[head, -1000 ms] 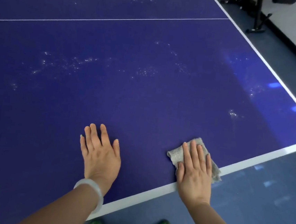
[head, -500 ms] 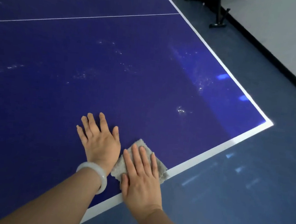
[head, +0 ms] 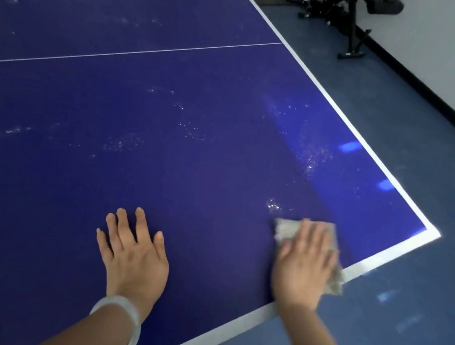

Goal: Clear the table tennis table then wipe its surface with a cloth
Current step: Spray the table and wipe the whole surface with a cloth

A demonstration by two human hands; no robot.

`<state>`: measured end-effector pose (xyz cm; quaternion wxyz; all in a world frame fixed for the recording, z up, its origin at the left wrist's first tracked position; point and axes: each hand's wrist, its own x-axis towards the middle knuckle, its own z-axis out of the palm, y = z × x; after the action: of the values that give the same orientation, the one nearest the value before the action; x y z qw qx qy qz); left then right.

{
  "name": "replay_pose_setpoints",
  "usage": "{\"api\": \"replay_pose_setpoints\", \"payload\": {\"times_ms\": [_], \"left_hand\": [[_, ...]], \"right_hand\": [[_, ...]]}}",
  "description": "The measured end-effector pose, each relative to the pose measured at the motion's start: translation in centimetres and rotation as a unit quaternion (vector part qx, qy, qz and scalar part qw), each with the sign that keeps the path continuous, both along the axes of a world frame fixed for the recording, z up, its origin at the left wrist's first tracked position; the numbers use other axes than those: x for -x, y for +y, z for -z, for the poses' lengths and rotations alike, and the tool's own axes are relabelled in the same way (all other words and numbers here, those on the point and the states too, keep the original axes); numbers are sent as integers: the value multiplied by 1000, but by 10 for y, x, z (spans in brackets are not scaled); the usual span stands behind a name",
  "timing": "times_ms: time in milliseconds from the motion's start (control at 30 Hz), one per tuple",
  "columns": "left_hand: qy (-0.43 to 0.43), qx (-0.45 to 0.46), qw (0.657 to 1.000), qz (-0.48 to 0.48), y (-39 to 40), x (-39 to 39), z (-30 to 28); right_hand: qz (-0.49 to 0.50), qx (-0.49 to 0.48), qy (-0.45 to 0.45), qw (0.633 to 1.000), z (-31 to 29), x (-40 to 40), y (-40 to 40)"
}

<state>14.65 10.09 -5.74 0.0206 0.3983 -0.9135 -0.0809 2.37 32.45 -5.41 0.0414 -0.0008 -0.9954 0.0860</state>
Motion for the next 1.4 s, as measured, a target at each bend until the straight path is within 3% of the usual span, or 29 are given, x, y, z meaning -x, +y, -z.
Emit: {"api": "replay_pose_setpoints", "payload": {"times_ms": [67,133,233,267,300,367,400,433,500,567,633,767,833,900,1000,1067,1100,1167,1233,1333,1400], "left_hand": [[-2,4,1000,-2,0,1,2],[-2,15,1000,-5,-1,1,3],[2,26,1000,-2,-1,1,3],[1,29,1000,-3,-1,1,3],[-1,31,999,-4,0,1,3],[-4,34,999,-4,0,1,2],[-4,36,999,-4,-1,1,2],[-3,37,999,-3,-1,1,2],[-6,38,999,-3,-1,1,2],[-8,40,999,-3,-1,1,2],[-7,40,999,-3,0,2,2],[-3,35,999,-5,-1,1,4],[0,33,999,-5,-1,1,5],[0,32,999,-4,-1,1,4],[-2,32,999,-3,0,2,3],[-4,31,1000,-4,-1,2,2],[-7,30,1000,-5,0,2,1],[-10,27,1000,-5,0,2,0],[-11,22,1000,-5,0,2,0],[-12,16,1000,-6,0,2,0],[-10,16,1000,-5,0,2,0]], "right_hand": [[-149,-24,22,988,2,-37,-36],[-311,-33,3,950,0,-66,-55],[-458,-69,9,886,-2,-30,-37],[-451,-93,21,887,1,-3,-23],[-400,-94,32,911,5,28,-7],[-193,-55,10,980,5,85,33],[-82,-23,-14,996,3,102,50],[5,2,-33,999,2,111,60],[71,13,-25,997,3,103,51],[18,1,5,1000,4,71,14],[-103,-17,22,994,8,30,-32],[-394,-36,14,918,4,-3,-84],[-460,-54,22,886,1,31,-68],[-401,-60,22,914,4,76,-36],[-123,-16,8,992,6,125,28],[25,13,-6,1000,5,122,45],[48,18,-1,999,6,109,39],[-7,4,23,1000,5,70,12],[-141,-15,27,990,6,19,-22],[-353,-45,3,934,4,-46,-48],[-430,-53,1,901,0,-45,-36]]}}
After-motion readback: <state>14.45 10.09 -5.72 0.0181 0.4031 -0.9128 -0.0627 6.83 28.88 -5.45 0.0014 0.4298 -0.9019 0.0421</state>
